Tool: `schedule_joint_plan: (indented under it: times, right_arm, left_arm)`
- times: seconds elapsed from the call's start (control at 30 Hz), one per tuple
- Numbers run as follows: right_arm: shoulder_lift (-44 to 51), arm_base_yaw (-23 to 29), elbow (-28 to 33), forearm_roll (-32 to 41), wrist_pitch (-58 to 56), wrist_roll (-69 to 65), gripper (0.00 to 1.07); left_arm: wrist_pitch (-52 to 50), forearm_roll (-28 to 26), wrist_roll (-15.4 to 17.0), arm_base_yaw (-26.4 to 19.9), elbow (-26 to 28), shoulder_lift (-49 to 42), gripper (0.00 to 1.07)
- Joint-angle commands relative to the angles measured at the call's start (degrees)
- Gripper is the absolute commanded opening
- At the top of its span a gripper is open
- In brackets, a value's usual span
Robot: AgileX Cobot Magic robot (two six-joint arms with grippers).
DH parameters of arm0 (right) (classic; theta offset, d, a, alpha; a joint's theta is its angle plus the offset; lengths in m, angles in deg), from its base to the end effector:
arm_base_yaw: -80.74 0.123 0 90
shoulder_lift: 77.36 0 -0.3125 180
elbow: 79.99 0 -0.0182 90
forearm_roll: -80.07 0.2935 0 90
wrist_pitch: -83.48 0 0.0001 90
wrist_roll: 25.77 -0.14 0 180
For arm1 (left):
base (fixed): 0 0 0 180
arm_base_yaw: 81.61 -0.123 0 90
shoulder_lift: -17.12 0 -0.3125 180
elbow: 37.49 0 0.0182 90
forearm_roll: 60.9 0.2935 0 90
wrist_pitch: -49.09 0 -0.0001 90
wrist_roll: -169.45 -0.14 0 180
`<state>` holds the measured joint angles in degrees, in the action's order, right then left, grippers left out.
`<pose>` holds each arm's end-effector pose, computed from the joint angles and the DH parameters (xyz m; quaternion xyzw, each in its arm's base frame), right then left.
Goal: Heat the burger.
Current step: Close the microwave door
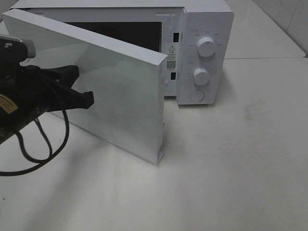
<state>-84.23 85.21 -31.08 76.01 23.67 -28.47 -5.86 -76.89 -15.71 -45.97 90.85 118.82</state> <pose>0.0488 -0.0048 0.2802 -0.0118 0.8455 -0.0020 0.5338 0.2994 -0.1758 0.1523 0.1349 0.7497 -0.1373 0.6332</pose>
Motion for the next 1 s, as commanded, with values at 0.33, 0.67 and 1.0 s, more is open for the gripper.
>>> schedule_joint_plan:
  times: [0.33,0.67,1.0]
  right_arm:
    - [1.60,-0.40,-0.06,-0.11,0.40,-0.40,0.75]
    - [1.60,-0.40,-0.06,-0.11,0.40,-0.40,0.75]
    - [1.60,-0.40,-0.06,-0.11,0.40,-0.40,0.75]
  left_arm:
    - [4.47,-12.03,-7.79,6.19,12.43,4.98,0.00]
    - [11.86,-24.35,-17.82,8.37,25.38,11.34,0.00]
    - [12.89,-30.83,-24.41,8.31,32.54,16.16,0.00]
